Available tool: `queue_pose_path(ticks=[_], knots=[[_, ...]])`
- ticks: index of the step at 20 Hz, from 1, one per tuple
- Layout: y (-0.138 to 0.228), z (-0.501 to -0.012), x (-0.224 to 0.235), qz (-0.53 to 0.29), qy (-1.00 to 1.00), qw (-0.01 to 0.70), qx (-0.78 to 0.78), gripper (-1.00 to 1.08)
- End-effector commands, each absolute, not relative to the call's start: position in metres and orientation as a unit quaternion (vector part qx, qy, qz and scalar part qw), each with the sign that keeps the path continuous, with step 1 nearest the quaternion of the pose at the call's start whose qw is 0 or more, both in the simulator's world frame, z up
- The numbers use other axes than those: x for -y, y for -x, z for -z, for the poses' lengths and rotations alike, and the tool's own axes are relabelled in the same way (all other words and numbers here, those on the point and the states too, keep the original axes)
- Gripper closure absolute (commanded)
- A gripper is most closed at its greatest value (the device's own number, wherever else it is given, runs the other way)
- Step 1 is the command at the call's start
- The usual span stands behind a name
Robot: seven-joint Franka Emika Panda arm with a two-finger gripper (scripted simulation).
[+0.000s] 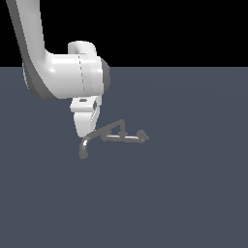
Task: Turn on the faucet by rotating a designated handle.
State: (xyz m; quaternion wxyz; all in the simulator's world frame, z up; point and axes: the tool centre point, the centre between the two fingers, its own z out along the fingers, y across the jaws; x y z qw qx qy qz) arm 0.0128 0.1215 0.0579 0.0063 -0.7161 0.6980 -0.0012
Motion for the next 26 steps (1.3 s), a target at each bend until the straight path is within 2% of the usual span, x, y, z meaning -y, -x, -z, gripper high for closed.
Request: queue_pose_path(ticks=[1, 12, 14, 21, 22, 23, 26], knots=[[-0.013, -0.061, -0.115, 0.004, 0.714, 0.008, -0.700, 1.08], [0.020, -0.061, -0.088, 0.000, 0.715, 0.000, -0.700, 1.08], [0.018, -0.061, -0.105, -0.001, 0.722, 0.005, -0.692, 1.08], [0.014, -0.061, -0.054, 0.000, 0.715, 0.000, -0.699, 1.08], [0.014, -0.061, -0.054, 0.000, 0.715, 0.000, -0.699, 1.08], [0.020, -0.061, -0.099, -0.007, 0.734, 0.007, -0.679, 1.08], [0.010, -0.061, -0.080, -0.005, 0.729, 0.005, -0.685, 1.08]])
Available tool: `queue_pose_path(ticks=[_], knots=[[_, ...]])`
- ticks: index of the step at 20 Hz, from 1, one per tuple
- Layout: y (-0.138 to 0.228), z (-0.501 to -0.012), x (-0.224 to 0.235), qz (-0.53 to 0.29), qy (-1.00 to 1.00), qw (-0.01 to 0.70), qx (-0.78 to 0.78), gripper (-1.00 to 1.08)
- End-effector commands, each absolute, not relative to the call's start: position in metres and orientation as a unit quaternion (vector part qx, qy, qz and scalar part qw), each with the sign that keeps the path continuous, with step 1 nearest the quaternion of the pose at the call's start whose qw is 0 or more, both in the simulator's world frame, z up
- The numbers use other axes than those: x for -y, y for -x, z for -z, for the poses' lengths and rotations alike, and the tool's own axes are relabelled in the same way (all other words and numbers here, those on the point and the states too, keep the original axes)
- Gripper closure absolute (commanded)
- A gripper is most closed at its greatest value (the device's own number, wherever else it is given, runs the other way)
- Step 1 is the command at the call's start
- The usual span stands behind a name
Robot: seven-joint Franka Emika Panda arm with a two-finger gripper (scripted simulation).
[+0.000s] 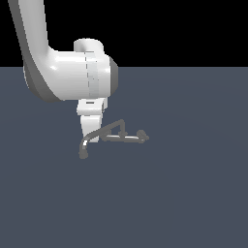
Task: Turn on the faucet by rotating a designated handle.
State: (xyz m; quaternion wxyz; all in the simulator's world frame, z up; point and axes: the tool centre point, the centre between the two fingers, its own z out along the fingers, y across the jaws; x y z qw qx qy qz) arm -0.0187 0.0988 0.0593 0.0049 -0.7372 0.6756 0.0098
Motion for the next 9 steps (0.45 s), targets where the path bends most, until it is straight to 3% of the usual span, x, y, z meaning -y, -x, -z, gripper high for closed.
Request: queue_pose_path(ticks=[1, 9], knots=[[0.007, -0.061, -0.074, -0.005, 0.727, 0.004, -0.687, 1.08], [-0.016, -0.061, -0.032, 0.000, 0.715, 0.000, -0.700, 1.08]])
